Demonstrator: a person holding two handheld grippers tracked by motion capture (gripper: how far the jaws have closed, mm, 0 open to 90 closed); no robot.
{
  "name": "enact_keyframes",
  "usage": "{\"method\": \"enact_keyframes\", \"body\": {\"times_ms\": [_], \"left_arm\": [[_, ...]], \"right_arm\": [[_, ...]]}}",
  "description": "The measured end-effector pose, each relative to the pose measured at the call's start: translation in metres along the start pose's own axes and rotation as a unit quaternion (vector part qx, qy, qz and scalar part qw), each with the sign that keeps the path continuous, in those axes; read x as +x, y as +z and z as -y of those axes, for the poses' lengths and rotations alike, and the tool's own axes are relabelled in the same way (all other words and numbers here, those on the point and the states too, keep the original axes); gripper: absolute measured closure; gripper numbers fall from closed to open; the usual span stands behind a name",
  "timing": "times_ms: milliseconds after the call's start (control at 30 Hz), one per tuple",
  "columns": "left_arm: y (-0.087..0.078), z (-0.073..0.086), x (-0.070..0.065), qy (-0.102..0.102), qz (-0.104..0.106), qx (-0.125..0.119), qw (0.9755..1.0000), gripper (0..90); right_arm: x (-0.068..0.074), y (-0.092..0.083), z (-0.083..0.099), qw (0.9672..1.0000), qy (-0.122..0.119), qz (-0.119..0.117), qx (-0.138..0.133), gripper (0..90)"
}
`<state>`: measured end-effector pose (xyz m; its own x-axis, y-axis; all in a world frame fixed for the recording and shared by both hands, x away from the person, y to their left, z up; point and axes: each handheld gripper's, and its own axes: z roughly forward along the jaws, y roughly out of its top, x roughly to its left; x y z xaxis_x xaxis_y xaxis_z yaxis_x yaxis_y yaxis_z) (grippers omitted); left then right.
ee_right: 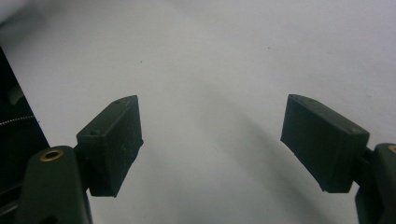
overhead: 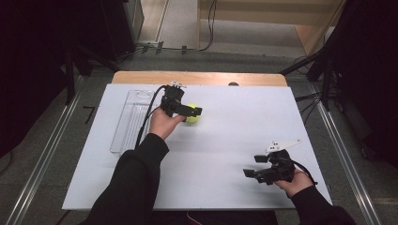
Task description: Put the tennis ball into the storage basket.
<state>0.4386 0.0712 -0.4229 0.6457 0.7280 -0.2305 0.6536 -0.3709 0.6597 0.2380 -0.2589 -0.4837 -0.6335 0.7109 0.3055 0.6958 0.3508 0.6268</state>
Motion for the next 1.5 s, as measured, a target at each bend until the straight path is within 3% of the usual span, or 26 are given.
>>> {"method": "enact_keyframes", "body": {"times_ms": [300,633,767,900,1067,1500], "left_arm": [[0.008,-0.012,0.005,0.003,-0.018,0.001,0.9998,0.0],[0.018,-0.028,0.006,-0.002,-0.023,-0.006,0.9997,0.0],[0.022,-0.027,0.009,-0.010,-0.025,-0.006,0.9996,0.0],[0.026,-0.025,0.009,0.001,-0.033,-0.001,0.9995,0.0],[0.029,-0.024,0.009,0.006,-0.023,-0.008,0.9997,0.0],[0.037,-0.017,0.014,-0.007,-0.029,-0.009,0.9995,0.0]], "right_arm": [[0.000,0.000,0.000,1.0000,0.000,-0.001,0.000,18.5],[0.000,0.000,0.000,1.0000,-0.002,-0.003,0.000,18.5],[0.000,0.000,0.000,1.0000,-0.001,-0.003,-0.001,18.5],[0.000,0.000,0.000,1.0000,-0.001,-0.002,-0.001,18.5],[0.000,0.000,0.000,1.0000,-0.002,-0.003,0.001,18.5],[0.000,0.000,0.000,1.0000,-0.002,-0.003,0.000,18.5]]}}
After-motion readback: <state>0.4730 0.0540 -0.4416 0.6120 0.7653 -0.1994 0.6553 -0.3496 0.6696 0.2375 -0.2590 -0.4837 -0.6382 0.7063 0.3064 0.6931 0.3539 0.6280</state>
